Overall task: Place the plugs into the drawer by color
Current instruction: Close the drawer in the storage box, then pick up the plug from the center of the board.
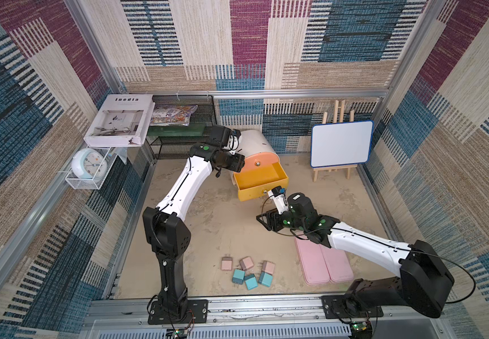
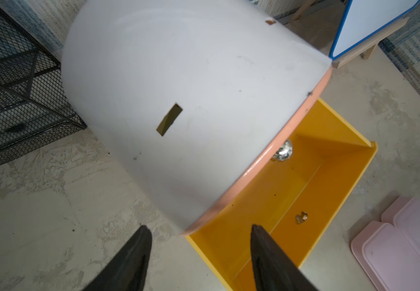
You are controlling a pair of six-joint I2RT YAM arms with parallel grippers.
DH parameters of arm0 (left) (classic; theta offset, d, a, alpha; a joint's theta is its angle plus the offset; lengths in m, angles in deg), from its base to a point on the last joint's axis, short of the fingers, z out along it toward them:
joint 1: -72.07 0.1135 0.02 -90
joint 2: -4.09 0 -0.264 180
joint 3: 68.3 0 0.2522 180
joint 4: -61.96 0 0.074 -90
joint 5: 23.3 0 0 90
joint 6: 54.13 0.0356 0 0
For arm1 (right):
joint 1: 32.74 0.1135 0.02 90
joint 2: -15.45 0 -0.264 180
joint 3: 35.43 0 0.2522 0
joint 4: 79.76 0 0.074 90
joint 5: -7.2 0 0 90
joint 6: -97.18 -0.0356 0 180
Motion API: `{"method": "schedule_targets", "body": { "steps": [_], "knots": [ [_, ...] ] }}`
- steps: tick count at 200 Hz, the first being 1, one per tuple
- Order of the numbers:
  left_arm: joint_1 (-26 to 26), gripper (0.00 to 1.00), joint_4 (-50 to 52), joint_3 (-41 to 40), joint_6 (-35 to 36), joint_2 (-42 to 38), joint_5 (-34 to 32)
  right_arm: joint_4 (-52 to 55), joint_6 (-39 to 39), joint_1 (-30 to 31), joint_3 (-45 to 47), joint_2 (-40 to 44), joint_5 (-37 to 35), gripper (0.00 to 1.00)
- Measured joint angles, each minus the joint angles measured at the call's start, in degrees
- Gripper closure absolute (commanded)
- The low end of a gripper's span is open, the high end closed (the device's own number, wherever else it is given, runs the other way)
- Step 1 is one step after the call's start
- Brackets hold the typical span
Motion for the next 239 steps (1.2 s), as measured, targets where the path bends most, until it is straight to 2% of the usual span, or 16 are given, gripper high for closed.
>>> {"method": "schedule_targets", "body": {
  "steps": [47, 82, 134, 239],
  "knots": [
    [0.0, 0.24, 1.0, -1.2, -5.2, -0.5, -0.5, 20.3, 0.5, 14.3, -1.1, -0.9, -10.3, 0.37],
    [0.0, 0.22, 1.5, -1.9, -7.5, -1.2, 0.1, 27.3, -1.3, 19.6, -1.1, -2.3, -12.2, 0.37],
    [-0.1, 0.22, 1.5, -2.1, -9.1, -1.8, 1.5, 30.5, -2.2, 21.6, -0.3, -4.5, -12.5, 0.37],
    [-0.2, 0.21, 1.7, -1.8, -9.8, -1.3, 2.8, 27.8, -0.9, 21.7, -1.4, -9.5, -13.8, 0.39]
  ]
}}
